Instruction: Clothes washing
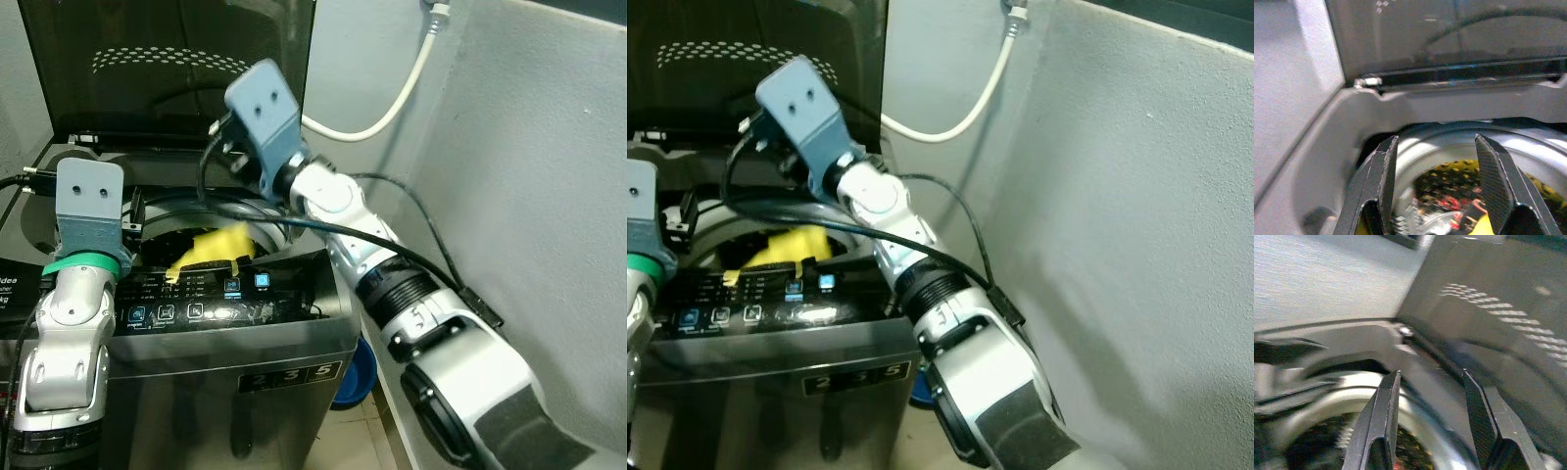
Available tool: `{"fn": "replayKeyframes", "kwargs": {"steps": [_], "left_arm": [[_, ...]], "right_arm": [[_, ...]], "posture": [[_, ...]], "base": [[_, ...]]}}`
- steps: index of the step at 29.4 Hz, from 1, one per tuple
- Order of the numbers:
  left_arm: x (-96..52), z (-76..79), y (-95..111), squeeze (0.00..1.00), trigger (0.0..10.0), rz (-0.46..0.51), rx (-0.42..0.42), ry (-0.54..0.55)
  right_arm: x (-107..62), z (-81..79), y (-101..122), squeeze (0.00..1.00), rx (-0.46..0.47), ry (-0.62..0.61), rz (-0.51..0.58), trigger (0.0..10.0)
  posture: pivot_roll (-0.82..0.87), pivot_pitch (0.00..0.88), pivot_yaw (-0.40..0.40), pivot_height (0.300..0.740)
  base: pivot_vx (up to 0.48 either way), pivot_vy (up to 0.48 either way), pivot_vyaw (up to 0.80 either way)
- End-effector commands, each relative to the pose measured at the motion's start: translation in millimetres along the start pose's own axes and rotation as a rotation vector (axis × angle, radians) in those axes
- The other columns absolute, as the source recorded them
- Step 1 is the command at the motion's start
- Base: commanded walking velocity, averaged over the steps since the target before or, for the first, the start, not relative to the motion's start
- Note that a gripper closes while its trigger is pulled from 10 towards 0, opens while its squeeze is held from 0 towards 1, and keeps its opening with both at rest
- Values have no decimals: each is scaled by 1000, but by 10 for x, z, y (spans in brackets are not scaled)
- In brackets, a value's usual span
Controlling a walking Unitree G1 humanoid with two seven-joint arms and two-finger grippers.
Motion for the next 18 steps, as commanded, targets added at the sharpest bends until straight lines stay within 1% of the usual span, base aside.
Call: {"fn": "replayKeyframes", "kwargs": {"steps": [1, 2, 3, 4, 5, 6, 7, 8, 9, 10, 11, 12, 13, 14, 16, 17, 18], "left_arm": [[-37, 127, 78, 0, 10000, 17, -41, -74], [-102, 320, 236, 0, 10000, 113, -110, -194], [-102, 320, 236, 0, 10000, 113, -110, -194], [-184, 483, 346, 0, 10000, 180, -157, -291], [-242, 578, 412, 0, 10000, 221, -187, -350], [-273, 628, 401, 0, 10000, 230, -176, -366], [-273, 628, 401, 0, 10000, 230, -176, -366], [-277, 637, 325, 0, 10000, 204, -162, -341], [-277, 637, 325, 0, 10000, 204, -162, -341], [-278, 635, 274, 0, 10000, 186, -153, -321], [-278, 635, 274, 0, 10000, 186, -153, -321], [-294, 644, 200, 0, 10000, 168, -130, -301], [-294, 644, 200, 0, 10000, 168, -130, -301], [-337, 677, 169, 0, 10000, 184, -87, -303], [-337, 677, 169, 0, 10000, 184, -87, -303], [-380, 704, 142, 0, 10000, 184, -87, -299], [-406, 725, 80, 0, 10000, 165, -68, -298]], "right_arm": [[-34, -16, 59, 0, 35, 48, 53, 10000], [-108, 20, 114, 0, 99, 54, 117, 10000], [-108, 20, 114, 0, 99, 54, 117, 10000], [-211, 112, 166, 0, 177, 16, 184, 10000], [-281, 180, 196, 0, 224, -18, 226, 10000], [-378, 285, 199, 0, 263, -102, 261, 10000], [-378, 285, 199, 0, 263, -102, 261, 10000], [-497, 383, 141, 0, 300, -200, 267, 10000], [-497, 383, 141, 0, 300, -200, 267, 10000], [-578, 439, 96, 0, 320, -261, 266, 10000], [-578, 439, 96, 0, 320, -261, 266, 10000], [-744, 513, -32, 0, 353, -365, 249, 10000], [-744, 513, -32, 0, 353, -365, 249, 10000], [-922, 551, -195, 0, 379, -456, 207, 10000], [-922, 551, -195, 0, 379, -456, 207, 10000], [-1122, 566, -321, 0, 343, -531, 176, 10000], [-1301, 552, -470, 0, 318, -598, 105, 10000]], "posture": [[53, 48, -80, 740], [59, 49, -79, 740], [59, 49, -79, 740], [60, 49, -76, 740], [60, 49, -76, 740], [55, 46, -69, 740], [55, 46, -69, 740], [51, 47, -63, 740], [51, 47, -63, 740], [51, 47, -63, 740], [51, 47, -63, 740], [47, 44, -55, 740], [47, 44, -55, 740], [43, 41, -44, 740], [43, 41, -44, 740], [38, 39, -34, 740], [28, 40, -23, 740]], "base": [[0, 0, 0], [0, 0, 0], [0, 0, 0], [0, 0, 0], [0, 0, 0], [0, 0, 0], [0, 0, 0], [0, 0, 0], [0, 0, 0], [0, 0, 0], [0, 0, 0], [0, 0, 0], [0, 0, 0], [0, 0, 0], [0, 0, 0], [0, 0, 0], [0, 0, 0]]}}
Point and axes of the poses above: a point about 5 cm out from each wrist's last joint towards the gripper, its own x axis pointing out of the wrist towards the gripper, its own y axis along the axis of the wrist's last joint, z = x × y, the point moved 2 cm from there along x, pointing out of the wrist towards the gripper, and after that the axes turned 5 degrees about -x, right-handed, at the moved point
